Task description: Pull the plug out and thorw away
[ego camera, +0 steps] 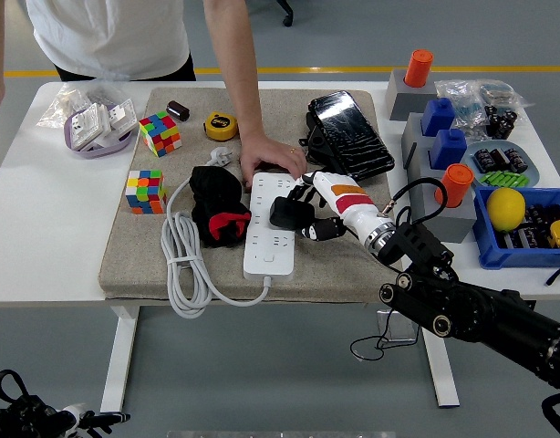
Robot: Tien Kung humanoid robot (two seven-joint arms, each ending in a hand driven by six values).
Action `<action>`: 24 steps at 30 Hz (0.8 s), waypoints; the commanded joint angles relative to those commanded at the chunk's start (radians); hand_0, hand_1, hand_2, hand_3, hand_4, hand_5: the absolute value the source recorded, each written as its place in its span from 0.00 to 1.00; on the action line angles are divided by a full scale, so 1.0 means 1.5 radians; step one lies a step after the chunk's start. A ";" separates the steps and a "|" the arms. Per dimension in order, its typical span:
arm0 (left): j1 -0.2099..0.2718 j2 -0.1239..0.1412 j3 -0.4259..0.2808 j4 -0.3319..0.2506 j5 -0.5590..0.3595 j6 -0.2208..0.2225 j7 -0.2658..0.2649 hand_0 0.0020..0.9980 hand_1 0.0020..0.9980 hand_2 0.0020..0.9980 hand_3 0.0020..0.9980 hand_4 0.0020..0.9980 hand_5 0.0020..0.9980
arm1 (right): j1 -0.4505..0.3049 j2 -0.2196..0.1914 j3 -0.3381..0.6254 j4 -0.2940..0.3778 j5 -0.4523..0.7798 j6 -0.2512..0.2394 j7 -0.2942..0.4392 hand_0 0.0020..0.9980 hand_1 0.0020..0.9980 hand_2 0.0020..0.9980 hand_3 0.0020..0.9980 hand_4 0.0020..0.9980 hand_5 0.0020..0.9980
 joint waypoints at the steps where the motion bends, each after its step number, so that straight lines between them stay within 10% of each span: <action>1: 0.000 0.000 0.000 0.000 0.000 0.000 0.000 0.53 0.66 0.70 0.67 0.84 0.71 | 0.000 0.000 0.001 0.001 0.001 -0.001 0.002 0.33 0.46 0.48 0.53 0.97 0.00; 24: 0.003 -0.001 0.008 0.003 -0.016 0.005 -0.007 0.53 0.66 0.70 0.67 0.83 0.71 | -0.009 -0.012 0.063 0.027 0.003 -0.004 0.027 0.32 0.37 0.41 0.52 0.97 0.00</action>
